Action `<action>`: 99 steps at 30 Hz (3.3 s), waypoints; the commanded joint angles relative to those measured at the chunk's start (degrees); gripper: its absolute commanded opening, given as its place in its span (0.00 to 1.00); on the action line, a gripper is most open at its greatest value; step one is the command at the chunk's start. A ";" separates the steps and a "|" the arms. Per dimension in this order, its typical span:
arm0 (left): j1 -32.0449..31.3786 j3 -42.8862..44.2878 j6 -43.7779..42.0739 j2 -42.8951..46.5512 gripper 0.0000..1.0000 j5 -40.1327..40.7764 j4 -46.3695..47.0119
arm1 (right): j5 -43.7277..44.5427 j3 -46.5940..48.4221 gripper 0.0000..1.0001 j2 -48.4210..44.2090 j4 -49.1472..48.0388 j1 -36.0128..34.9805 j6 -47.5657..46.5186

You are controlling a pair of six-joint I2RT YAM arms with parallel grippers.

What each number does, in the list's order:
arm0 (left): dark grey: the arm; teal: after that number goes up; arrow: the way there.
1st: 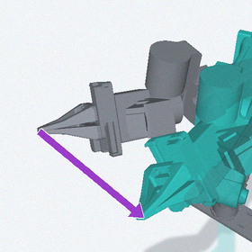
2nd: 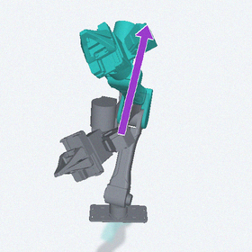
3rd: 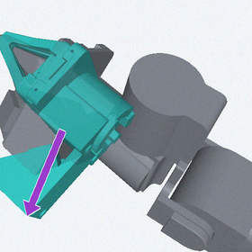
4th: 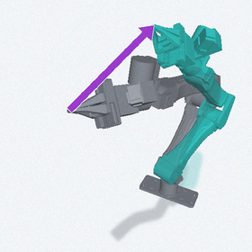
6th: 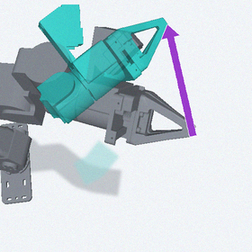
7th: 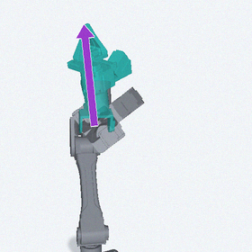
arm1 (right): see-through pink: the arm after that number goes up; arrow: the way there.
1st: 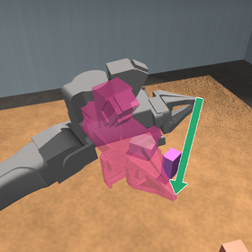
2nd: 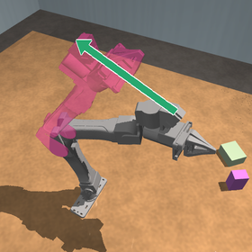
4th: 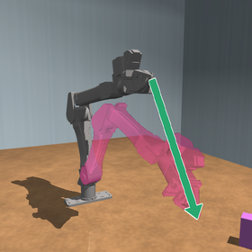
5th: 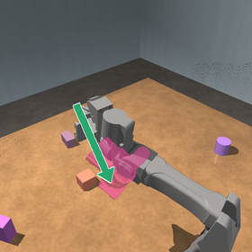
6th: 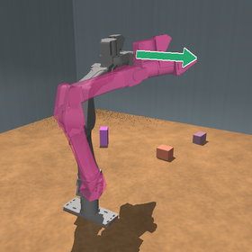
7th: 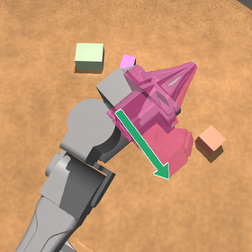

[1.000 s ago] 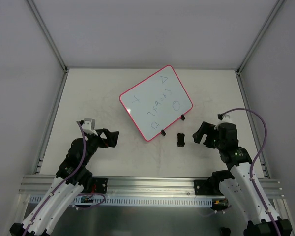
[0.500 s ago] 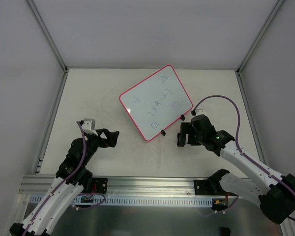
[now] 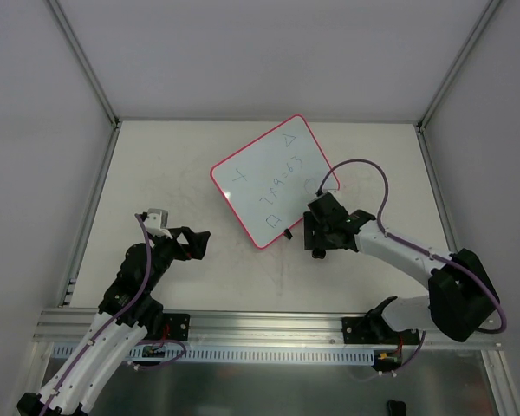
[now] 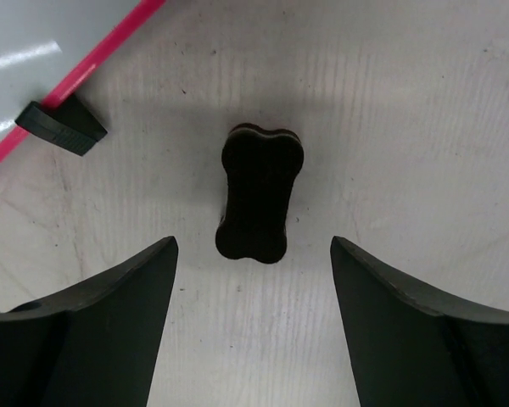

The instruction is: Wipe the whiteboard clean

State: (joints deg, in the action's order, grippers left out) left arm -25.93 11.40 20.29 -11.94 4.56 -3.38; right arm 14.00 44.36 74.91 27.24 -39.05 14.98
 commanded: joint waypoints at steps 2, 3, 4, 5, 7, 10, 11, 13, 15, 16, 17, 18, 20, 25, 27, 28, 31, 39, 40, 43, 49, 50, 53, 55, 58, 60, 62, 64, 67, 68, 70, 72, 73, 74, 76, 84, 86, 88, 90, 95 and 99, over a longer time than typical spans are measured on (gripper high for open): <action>-0.52 1.52 -0.78 0.34 0.99 -0.95 1.18 | 1.12 4.24 0.73 4.53 -1.40 0.37 1.19; -0.43 1.52 -0.78 0.43 0.99 -1.04 1.09 | 0.86 4.33 0.71 5.15 -1.58 0.55 1.19; -0.43 1.43 -0.78 0.43 0.99 -1.04 1.18 | 0.33 4.33 0.68 6.20 -2.19 1.42 1.10; -0.43 1.43 -0.78 0.43 0.99 -1.04 1.18 | -0.37 4.33 0.68 6.64 -2.63 1.87 1.19; -0.43 1.43 -0.78 0.34 0.99 -1.13 1.35 | -1.17 4.16 0.64 7.70 -2.99 2.92 1.19; -0.52 1.52 -0.78 0.26 0.99 -1.13 1.27 | -1.87 3.55 0.62 8.32 -3.69 3.54 1.19; -0.43 1.52 -0.78 0.08 0.99 -1.04 1.27 | -2.13 3.45 0.62 8.58 -3.78 3.54 1.36; -0.52 1.52 -0.70 0.08 0.99 -1.04 1.27 | -2.22 3.28 0.62 8.84 -4.04 3.54 1.72; -0.43 1.61 -0.69 -0.10 0.99 -0.95 1.27 | -2.75 3.19 0.62 9.37 -4.74 3.54 1.98; -0.43 1.61 -0.69 -0.18 0.99 -0.95 1.27 | -2.84 3.19 0.62 9.81 -4.83 3.63 2.07; -0.52 1.61 -0.69 -0.27 0.99 -0.95 1.27 | -3.01 3.36 0.61 10.68 -4.92 3.63 2.07; -0.52 1.61 -0.69 -0.27 0.99 -0.95 1.27 | -3.19 3.45 0.61 11.30 -4.92 3.63 2.07; -0.43 1.61 -0.69 -0.45 0.99 -0.87 1.27 | -3.28 3.54 0.60 12.27 -5.01 3.71 2.33; -0.52 1.61 -0.69 -0.54 0.99 -0.87 1.36 | -3.54 2.22 0.49 13.42 -6.68 3.80 3.21; -0.52 1.61 -0.61 -0.54 0.99 -0.87 1.27 | -3.19 1.79 0.45 12.98 -6.59 3.72 3.30; -0.52 1.61 -0.69 -0.62 0.99 -0.87 1.27 | -2.93 1.70 0.45 12.37 -6.59 3.80 3.21; -0.52 1.70 -0.69 -0.54 0.99 -0.86 1.27 | -2.05 1.35 0.38 11.22 -6.42 4.15 2.95; -0.52 1.61 -0.69 -0.54 0.99 -0.87 1.27 | -2.40 0.73 0.46 10.61 -6.33 5.30 1.81; -0.43 1.61 -0.69 -0.62 0.99 -0.87 1.35 | -2.31 0.64 0.60 10.34 -6.33 5.30 1.72; -0.43 1.61 -0.69 -0.62 0.99 -0.86 1.27 | -2.13 0.38 0.64 9.64 -6.41 5.21 1.54; -0.43 1.70 -0.69 -0.80 0.99 -0.87 1.27 | -2.31 0.29 0.60 9.19 -6.24 5.30 1.54; -0.43 1.70 -0.69 -0.89 0.99 -0.95 1.35 | -2.31 0.29 0.58 9.11 -6.33 5.30 1.63; -0.43 1.70 -0.69 -0.80 0.99 -0.95 1.35 | -2.22 0.82 0.54 9.11 -5.71 5.21 1.54; -0.52 1.70 -0.69 -0.89 0.99 -0.95 1.27 | -1.96 1.25 0.48 9.02 -4.93 5.12 1.45; -0.52 1.70 -0.69 -0.89 0.99 -0.95 1.35 | -1.78 2.13 0.48 9.20 -4.13 5.12 1.45; -0.43 1.70 -0.69 -0.98 0.99 -0.95 1.36 | -1.61 2.31 0.48 9.20 -3.78 5.12 1.45; -0.43 1.70 -0.78 -0.98 0.99 -1.04 1.36 | -1.52 2.49 0.45 9.20 -3.51 5.12 1.54; -0.43 1.78 -0.78 -1.06 0.99 -1.04 1.44 | -1.17 2.66 0.45 9.02 -2.99 5.03 1.54; -0.43 1.79 -0.70 -1.24 0.99 -1.13 1.44 | -0.21 3.36 0.47 8.76 -1.76 4.33 1.36; -0.43 1.79 -0.69 -1.24 0.99 -1.13 1.44 | 0.06 3.63 0.48 8.76 -1.50 4.16 1.19; -0.52 1.79 -0.78 -1.24 0.99 -1.13 1.44 | 0.68 4.07 0.49 8.76 -0.88 3.98 1.19; -0.52 1.79 -0.78 -1.24 0.99 -1.13 1.44 | 1.20 4.42 0.49 8.84 -0.35 3.63 1.10; -0.43 1.79 -0.78 -1.15 0.99 -1.22 1.44 | 1.81 4.94 0.49 8.93 0.17 3.37 1.19; -0.52 1.79 -0.78 -1.24 0.99 -1.22 1.44 | 2.08 5.21 0.49 9.02 0.53 3.02 1.10; -0.52 1.79 -0.78 -1.15 0.99 -1.22 1.44 | 2.26 5.47 0.49 8.93 0.79 2.75 1.28; -0.43 1.79 -0.78 -1.24 0.99 -1.22 1.36 | 2.17 5.65 0.48 9.81 1.14 2.66 1.63; -0.52 1.79 -0.78 -1.24 0.99 -1.30 1.44 | 2.17 5.48 0.48 10.07 1.14 2.66 1.80; -0.43 1.87 -0.78 -1.33 0.99 -1.31 1.44 | 2.09 5.39 0.49 10.08 1.06 2.66 1.89; -0.52 1.87 -0.78 -1.33 0.99 -1.31 1.36 | 2.26 5.47 0.48 9.99 1.14 2.66 1.81; -0.52 1.87 -0.70 -1.33 0.99 -1.31 1.44 | 2.00 5.39 0.48 10.25 1.06 2.84 1.80; -0.52 1.87 -0.78 -1.33 0.99 -1.31 1.44 | 1.91 5.30 0.48 10.60 1.06 2.92 1.72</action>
State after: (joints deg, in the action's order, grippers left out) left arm -25.93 11.42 20.27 -12.82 4.49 -3.36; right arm 14.39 48.21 85.89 27.11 -36.14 16.29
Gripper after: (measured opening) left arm 0.991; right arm 0.481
